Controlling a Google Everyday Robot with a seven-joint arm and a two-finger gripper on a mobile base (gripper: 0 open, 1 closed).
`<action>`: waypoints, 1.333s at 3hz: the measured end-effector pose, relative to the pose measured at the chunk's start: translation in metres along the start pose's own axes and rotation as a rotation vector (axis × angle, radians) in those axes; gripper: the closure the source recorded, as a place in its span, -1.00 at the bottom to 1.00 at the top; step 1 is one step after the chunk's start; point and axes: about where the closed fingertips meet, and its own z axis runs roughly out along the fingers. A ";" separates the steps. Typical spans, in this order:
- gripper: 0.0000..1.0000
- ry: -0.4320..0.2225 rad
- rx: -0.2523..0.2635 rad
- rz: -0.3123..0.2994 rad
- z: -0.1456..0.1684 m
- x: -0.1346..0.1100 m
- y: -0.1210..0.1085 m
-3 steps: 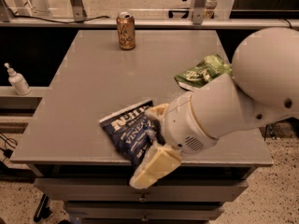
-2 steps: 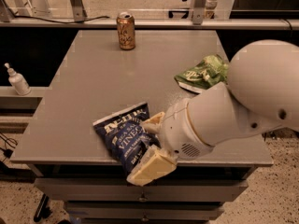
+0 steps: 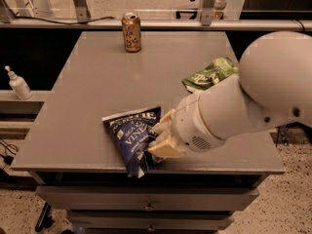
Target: Move blue chip bag near orange can
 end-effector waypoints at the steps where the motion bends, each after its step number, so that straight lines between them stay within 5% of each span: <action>1: 1.00 0.012 0.073 -0.025 -0.012 -0.012 -0.033; 2: 1.00 0.001 0.166 -0.089 -0.038 -0.048 -0.071; 4: 1.00 -0.034 0.190 -0.082 -0.032 -0.047 -0.090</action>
Offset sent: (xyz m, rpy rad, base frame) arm 0.1169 -0.0057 0.1118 -0.0451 -0.2913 -0.0652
